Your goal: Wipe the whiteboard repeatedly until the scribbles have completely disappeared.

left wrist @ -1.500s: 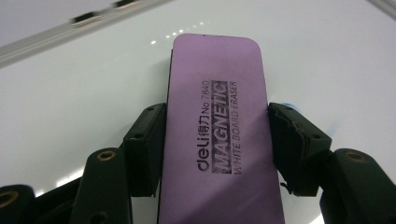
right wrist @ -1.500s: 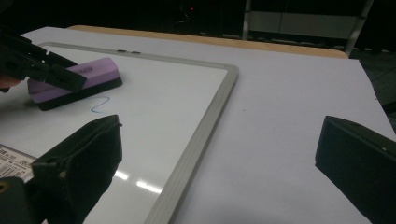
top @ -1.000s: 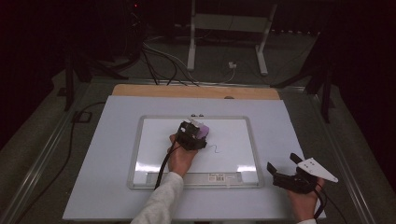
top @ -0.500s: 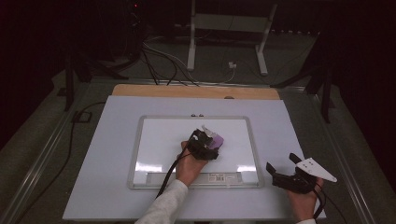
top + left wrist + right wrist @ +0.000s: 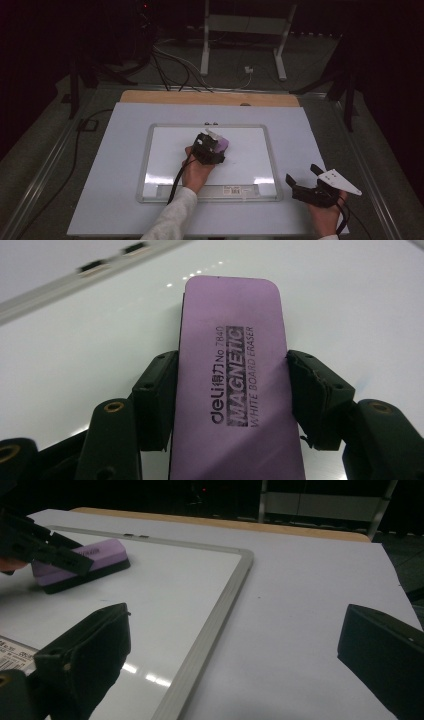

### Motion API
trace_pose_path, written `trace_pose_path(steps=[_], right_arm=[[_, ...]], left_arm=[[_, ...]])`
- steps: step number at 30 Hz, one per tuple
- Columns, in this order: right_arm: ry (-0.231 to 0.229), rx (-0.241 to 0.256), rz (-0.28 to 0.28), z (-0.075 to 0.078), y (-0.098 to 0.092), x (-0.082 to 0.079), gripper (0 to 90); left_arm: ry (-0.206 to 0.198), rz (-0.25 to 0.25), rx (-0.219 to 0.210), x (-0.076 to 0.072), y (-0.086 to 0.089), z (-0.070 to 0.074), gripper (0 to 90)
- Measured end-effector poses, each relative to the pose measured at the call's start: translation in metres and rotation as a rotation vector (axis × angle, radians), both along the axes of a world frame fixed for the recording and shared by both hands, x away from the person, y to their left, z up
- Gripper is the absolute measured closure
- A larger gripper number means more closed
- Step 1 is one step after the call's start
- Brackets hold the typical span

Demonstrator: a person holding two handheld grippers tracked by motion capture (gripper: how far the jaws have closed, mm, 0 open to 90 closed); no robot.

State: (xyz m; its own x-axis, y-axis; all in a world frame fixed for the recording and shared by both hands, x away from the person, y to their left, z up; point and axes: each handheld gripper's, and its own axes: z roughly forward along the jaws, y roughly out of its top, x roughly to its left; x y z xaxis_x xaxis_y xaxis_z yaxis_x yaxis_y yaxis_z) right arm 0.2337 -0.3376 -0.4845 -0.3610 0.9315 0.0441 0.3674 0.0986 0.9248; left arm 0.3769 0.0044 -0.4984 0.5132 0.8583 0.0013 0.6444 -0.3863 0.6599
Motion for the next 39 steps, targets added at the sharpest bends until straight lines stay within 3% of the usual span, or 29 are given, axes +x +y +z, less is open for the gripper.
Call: trace_pose_path(steps=[3, 7, 11, 19, 24, 30, 39], right_arm=[[0.001, 0.002, 0.001, 0.0, 0.001, 0.0, 1.0], [0.002, 0.001, 0.002, 0.0, 0.0, 0.0, 1.0], [0.002, 0.001, 0.003, 0.0, 0.001, 0.0, 1.1], [0.002, -0.001, 0.005, 0.0, 0.001, 0.0, 1.0], [0.003, 0.0, 0.004, 0.0, 0.001, 0.0, 1.0], [0.0, -0.001, 0.003, 0.0, 0.001, 0.0, 1.0], [0.001, 0.0, 0.002, 0.0, 0.0, 0.0, 1.0]], left_arm=[[0.016, 0.028, -0.026, 0.006, 0.003, -0.001, 41.8], [0.018, 0.016, -0.02, 0.003, -0.002, 0.0, 41.8], [0.019, -0.043, -0.006, -0.007, -0.013, 0.001, 41.8], [0.039, -0.144, -0.039, -0.032, -0.037, 0.001, 41.7], [0.043, -0.195, -0.027, -0.043, -0.047, 0.002, 41.7], [0.04, -0.187, -0.03, -0.039, -0.044, 0.001, 41.8], [0.035, -0.098, -0.03, -0.018, -0.026, 0.001, 41.8]])
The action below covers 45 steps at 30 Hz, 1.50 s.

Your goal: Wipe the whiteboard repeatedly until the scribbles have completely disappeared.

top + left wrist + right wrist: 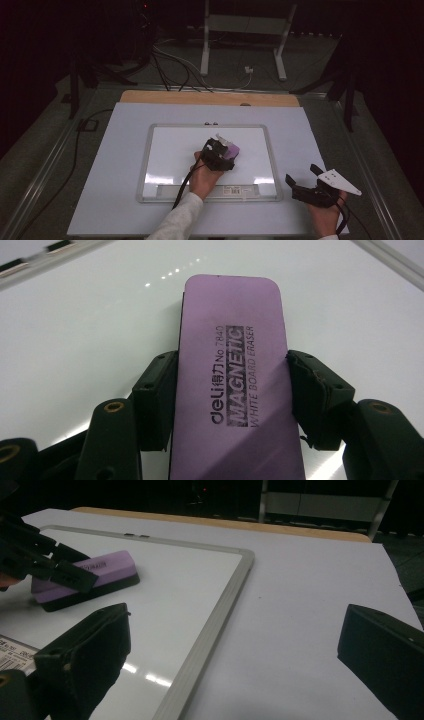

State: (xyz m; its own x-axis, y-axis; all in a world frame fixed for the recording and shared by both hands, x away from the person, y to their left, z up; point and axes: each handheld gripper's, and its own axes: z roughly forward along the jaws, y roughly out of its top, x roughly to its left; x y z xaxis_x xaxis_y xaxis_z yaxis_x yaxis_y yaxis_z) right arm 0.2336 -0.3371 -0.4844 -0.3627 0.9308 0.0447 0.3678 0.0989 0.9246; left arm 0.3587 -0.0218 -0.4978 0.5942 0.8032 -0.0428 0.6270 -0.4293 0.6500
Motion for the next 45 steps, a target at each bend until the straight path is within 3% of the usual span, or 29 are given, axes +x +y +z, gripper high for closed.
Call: trace_pose_path(steps=[10, 22, 31, 45], right_arm=[[-0.001, 0.0, 0.0, 0.0, 0.0, 0.0, 1.0], [0.0, 0.001, -0.001, 0.0, -0.001, 0.0, 1.1], [0.0, 0.005, -0.002, 0.0, -0.001, 0.0, 1.0], [0.0, 0.004, -0.004, 0.0, -0.001, 0.0, 1.0]], left_arm=[[-0.003, 0.087, 0.003, 0.017, 0.016, 0.0, 41.8], [-0.003, 0.149, -0.002, 0.027, 0.027, -0.001, 41.8], [-0.01, 0.179, 0.009, 0.029, 0.033, 0.0, 41.8], [-0.033, 0.195, -0.034, 0.024, 0.044, 0.01, 41.8]])
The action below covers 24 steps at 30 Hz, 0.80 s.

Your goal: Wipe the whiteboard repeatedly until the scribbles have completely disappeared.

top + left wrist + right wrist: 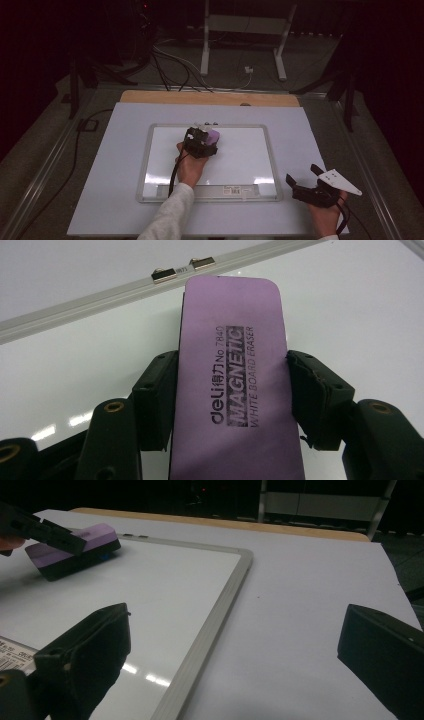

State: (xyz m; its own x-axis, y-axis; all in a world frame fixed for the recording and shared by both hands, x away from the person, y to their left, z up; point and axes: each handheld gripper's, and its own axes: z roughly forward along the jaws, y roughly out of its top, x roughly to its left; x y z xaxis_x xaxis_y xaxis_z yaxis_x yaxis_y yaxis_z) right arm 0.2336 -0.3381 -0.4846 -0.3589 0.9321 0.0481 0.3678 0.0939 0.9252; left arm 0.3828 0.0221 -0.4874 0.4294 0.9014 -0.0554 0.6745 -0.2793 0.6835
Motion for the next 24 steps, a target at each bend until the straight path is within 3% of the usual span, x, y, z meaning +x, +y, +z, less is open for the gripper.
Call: trace_pose_path(steps=[24], right_arm=[[0.0, -0.001, 0.002, 0.0, 0.0, 0.0, 1.1]], left_arm=[[-0.049, 0.005, -0.018, -0.012, 0.013, 0.013, 41.9]])
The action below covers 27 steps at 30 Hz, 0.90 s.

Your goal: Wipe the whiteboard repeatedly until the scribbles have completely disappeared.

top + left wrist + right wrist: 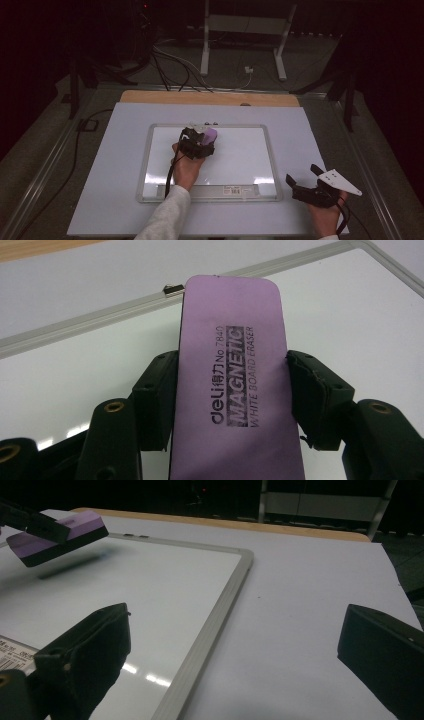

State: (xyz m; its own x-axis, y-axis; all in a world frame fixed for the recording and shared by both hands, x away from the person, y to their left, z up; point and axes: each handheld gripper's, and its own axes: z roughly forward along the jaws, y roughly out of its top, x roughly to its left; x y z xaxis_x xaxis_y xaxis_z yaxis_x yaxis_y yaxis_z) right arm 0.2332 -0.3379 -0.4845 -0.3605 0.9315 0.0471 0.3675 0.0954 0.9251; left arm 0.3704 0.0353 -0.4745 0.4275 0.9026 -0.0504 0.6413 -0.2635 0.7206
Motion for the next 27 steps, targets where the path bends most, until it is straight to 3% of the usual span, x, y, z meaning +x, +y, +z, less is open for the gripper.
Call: trace_pose_path(steps=[27], right_arm=[[0.001, -0.001, 0.0, 0.0, 0.0, 0.0, 1.0]], left_arm=[[-0.04, 0.032, 0.005, -0.018, 0.026, 0.009, 41.9]])
